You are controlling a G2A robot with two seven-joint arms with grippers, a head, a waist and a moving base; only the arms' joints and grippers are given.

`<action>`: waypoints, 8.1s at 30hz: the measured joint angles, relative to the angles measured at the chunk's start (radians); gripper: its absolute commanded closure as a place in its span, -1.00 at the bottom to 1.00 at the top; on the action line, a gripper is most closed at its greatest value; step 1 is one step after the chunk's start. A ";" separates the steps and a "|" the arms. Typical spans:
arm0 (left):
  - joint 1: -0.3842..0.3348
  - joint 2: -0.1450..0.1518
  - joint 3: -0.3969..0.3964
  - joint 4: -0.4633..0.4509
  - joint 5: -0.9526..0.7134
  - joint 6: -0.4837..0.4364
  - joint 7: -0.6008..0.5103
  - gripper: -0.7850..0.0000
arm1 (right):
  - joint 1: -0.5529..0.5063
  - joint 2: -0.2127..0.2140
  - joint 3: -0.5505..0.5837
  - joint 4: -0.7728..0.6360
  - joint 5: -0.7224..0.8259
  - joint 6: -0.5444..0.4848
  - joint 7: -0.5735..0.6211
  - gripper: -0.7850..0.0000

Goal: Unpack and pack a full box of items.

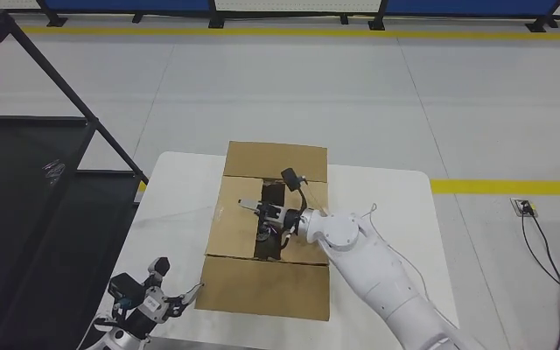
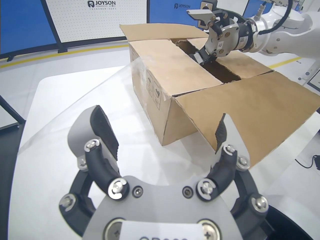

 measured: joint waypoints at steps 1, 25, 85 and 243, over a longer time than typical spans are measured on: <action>0.000 0.000 0.000 -0.003 0.001 0.000 -0.001 -1.00 | 0.004 -0.003 0.002 0.006 0.013 -0.007 0.006 -1.00; -0.067 -0.010 0.056 -0.119 0.121 0.191 -0.168 -1.00 | 0.045 -0.056 0.020 -0.020 0.169 -0.085 0.037 -1.00; -0.075 -0.022 -0.029 -0.055 -0.022 0.187 -0.184 -1.00 | -0.178 0.033 0.173 -0.370 -0.333 0.040 -0.034 -1.00; -0.450 -0.042 0.252 -0.128 -0.357 -0.001 -0.739 -1.00 | -0.699 0.151 0.716 -0.895 -0.182 -0.283 0.110 -1.00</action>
